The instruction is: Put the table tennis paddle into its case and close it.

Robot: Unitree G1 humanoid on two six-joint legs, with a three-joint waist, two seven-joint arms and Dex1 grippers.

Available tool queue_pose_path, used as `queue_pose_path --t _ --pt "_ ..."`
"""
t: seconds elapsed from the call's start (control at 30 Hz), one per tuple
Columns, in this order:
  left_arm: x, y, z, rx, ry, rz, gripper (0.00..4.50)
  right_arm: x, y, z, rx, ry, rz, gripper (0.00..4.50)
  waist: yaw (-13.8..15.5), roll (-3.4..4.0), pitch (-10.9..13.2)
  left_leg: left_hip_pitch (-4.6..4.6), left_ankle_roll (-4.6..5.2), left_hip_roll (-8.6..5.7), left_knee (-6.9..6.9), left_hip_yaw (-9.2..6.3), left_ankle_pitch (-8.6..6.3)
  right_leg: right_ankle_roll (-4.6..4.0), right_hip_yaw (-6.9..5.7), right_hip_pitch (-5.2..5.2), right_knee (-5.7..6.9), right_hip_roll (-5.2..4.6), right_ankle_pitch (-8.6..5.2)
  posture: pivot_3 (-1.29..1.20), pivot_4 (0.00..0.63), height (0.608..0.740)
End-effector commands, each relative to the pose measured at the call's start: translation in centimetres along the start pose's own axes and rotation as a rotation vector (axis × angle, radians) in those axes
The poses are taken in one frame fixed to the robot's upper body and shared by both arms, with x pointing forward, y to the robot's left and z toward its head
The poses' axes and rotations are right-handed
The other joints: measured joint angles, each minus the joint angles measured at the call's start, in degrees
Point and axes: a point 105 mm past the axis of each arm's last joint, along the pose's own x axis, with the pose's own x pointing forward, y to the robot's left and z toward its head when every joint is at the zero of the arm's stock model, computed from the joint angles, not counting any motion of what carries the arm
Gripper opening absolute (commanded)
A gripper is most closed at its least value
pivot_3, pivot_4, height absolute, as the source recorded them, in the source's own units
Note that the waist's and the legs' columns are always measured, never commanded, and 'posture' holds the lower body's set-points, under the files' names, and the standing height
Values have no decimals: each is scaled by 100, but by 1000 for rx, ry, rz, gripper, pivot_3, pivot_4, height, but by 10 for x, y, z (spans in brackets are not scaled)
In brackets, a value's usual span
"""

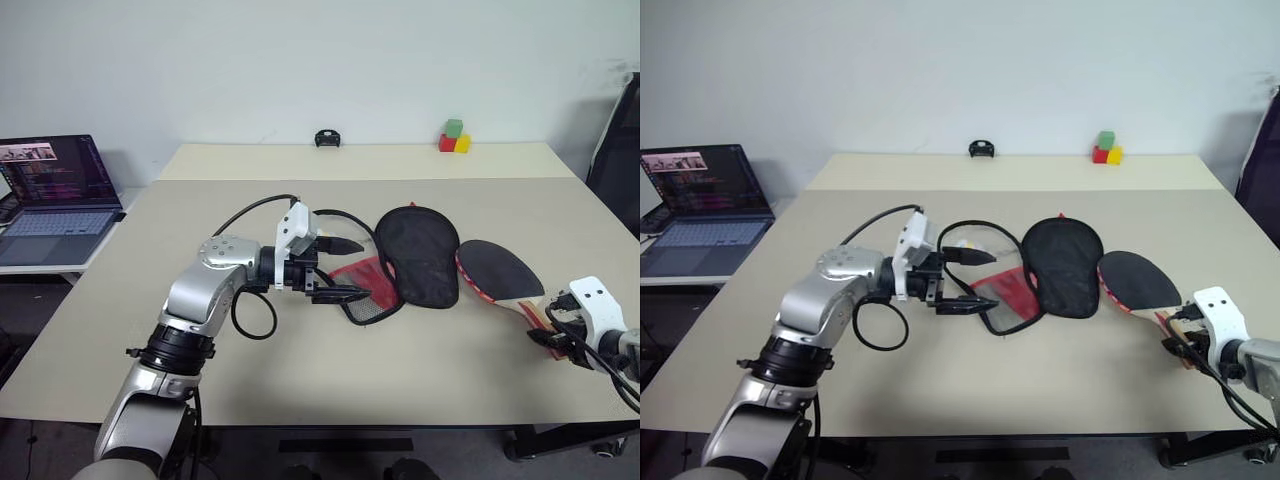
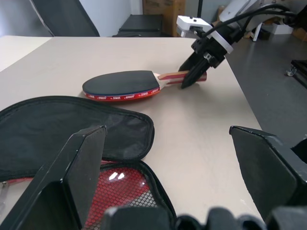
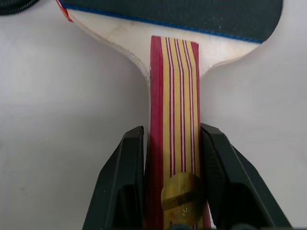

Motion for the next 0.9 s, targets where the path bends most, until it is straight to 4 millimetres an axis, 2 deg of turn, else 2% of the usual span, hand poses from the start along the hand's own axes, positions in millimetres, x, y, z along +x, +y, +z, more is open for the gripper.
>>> queue_pose_path --t 0.03,0.07,0.23,0.47,0.7,0.83,0.9 --pt "3 0 10 50 -9 -21 4500 0 5 8 2 -43 12 1971 1 0 0 0 0 0 0 0 0 0 1 0 0 0 0 0 150 740" --pt "3 0 10 50 -8 -20 4500 0 5 9 1 -42 14 2146 5 0 0 0 0 -1 0 0 0 0 1 0 0 0 0 0 150 740" --pt "-1 -3 8 51 -5 -15 4500 4 4 13 -25 -44 11 3745 14 0 0 0 0 -2 0 0 0 0 1 0 -1 -1 0 0 150 740" --pt "-3 -2 6 49 -1 1 4500 15 -2 24 -25 -68 -5 3745 22 -1 1 0 1 -3 0 1 1 0 1 0 -1 -1 0 0 150 740" --pt "-5 -2 5 49 6 15 4500 24 -3 18 -47 -40 -5 3745 18 -6 -2 0 2 -2 0 0 1 0 1 2 -4 -2 0 0 150 740" --pt "-7 -2 2 51 19 22 4500 25 -2 13 -49 -30 -11 2903 19 -7 -2 21 3 -2 0 0 1 0 0 19 -4 -2 0 0 150 740" --pt "-8 -2 1 51 22 25 4500 26 -3 12 -40 -32 -21 2245 24 -8 -1 37 4 -2 -1 -4 1 0 -3 40 -12 -2 0 0 150 740"
